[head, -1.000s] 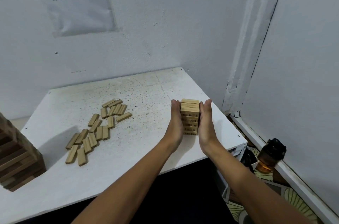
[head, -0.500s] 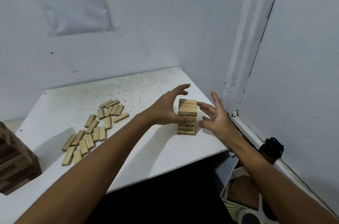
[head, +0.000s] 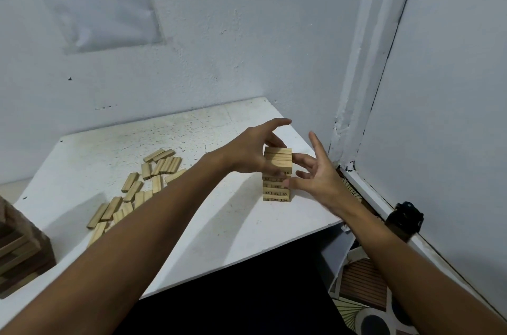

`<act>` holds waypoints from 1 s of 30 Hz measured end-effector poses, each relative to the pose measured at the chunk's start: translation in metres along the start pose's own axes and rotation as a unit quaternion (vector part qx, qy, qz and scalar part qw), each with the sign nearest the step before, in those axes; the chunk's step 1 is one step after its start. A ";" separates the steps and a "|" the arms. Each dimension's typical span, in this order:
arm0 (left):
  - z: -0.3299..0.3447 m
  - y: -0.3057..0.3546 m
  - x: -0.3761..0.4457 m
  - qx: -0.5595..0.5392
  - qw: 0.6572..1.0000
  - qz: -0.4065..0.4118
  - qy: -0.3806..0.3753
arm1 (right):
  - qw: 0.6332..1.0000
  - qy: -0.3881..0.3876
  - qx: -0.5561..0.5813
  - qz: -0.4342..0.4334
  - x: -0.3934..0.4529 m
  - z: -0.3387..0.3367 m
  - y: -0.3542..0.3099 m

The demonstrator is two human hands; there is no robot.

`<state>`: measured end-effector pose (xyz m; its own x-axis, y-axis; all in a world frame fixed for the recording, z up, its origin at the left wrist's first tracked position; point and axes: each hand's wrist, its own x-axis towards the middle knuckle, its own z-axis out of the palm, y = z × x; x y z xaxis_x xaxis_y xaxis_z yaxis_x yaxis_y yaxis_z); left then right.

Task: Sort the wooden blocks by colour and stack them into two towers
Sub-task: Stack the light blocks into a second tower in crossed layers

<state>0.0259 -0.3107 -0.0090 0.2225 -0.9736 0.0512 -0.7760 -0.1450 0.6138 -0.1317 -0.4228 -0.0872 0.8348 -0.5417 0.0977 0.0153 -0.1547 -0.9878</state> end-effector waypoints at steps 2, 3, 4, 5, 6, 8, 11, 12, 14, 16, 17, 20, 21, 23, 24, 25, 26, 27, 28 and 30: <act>0.001 0.000 0.000 0.001 1.000 0.000 -0.003 | 1.000 0.000 0.001 -0.002 0.001 0.000 0.001; 0.001 0.000 0.000 -0.001 1.000 -0.001 -0.004 | 1.000 -0.002 0.003 -0.002 0.002 0.000 0.001; 0.002 0.000 0.001 -0.003 1.000 -0.002 -0.004 | 1.000 -0.003 0.006 -0.003 0.002 -0.001 0.001; 0.002 0.000 0.001 -0.004 1.000 -0.002 -0.004 | 1.000 -0.004 0.008 -0.004 0.002 -0.001 0.002; 0.002 0.000 0.001 -0.003 1.000 -0.002 -0.004 | 1.000 -0.005 0.010 -0.006 0.003 -0.001 0.002; 0.001 0.001 0.001 0.000 1.000 -0.004 -0.005 | 1.000 -0.006 0.014 -0.006 0.003 0.000 0.002; 0.001 0.002 0.001 0.001 1.000 -0.008 -0.007 | 1.000 -0.007 0.021 -0.002 0.003 0.000 0.000; 0.001 0.003 0.001 0.002 1.000 -0.010 -0.008 | 1.000 -0.006 0.020 -0.001 0.004 0.001 0.000; 0.000 0.003 0.001 0.003 1.000 -0.012 -0.010 | 1.000 -0.002 0.018 -0.001 0.004 0.000 0.000; -0.001 0.004 0.002 0.002 1.000 -0.015 -0.014 | 1.000 -0.003 0.018 0.000 0.004 -0.001 0.001; -0.001 0.005 0.002 0.001 1.000 -0.018 -0.017 | 1.000 -0.004 0.018 0.002 0.004 -0.001 0.000; -0.001 0.006 0.004 0.002 0.999 -0.025 -0.027 | 1.000 -0.002 0.014 0.006 0.004 -0.001 -0.001; -0.001 0.006 0.004 0.001 0.999 -0.026 -0.029 | 1.000 -0.002 0.013 0.007 0.005 -0.001 -0.001; -0.001 0.007 0.005 0.001 0.999 -0.027 -0.033 | 1.000 -0.002 0.013 0.008 0.005 -0.001 0.000; -0.001 0.007 0.006 0.002 0.999 -0.027 -0.035 | 1.000 -0.002 0.013 0.008 0.005 -0.002 0.000; -0.001 0.007 0.006 0.002 0.999 -0.027 -0.035 | 1.000 -0.001 0.012 0.007 0.005 -0.003 0.001; -0.001 0.007 0.007 0.003 0.999 -0.027 -0.036 | 1.000 -0.002 0.011 0.007 0.005 -0.003 0.001; -0.001 0.006 0.007 0.003 0.999 -0.026 -0.037 | 1.000 -0.002 0.010 0.006 0.005 -0.003 0.001; -0.001 0.005 0.007 0.004 0.999 -0.025 -0.040 | 1.000 -0.002 0.010 0.006 0.004 -0.003 0.001; -0.003 0.003 0.006 -0.002 0.999 -0.025 -0.044 | 1.000 0.001 0.008 0.005 0.003 -0.002 0.000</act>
<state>0.0268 -0.3161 -0.0048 0.2080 -0.9770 -0.0477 -0.7629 -0.1926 0.6171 -0.1299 -0.4263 -0.0867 0.8338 -0.5449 0.0884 0.0164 -0.1356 -0.9906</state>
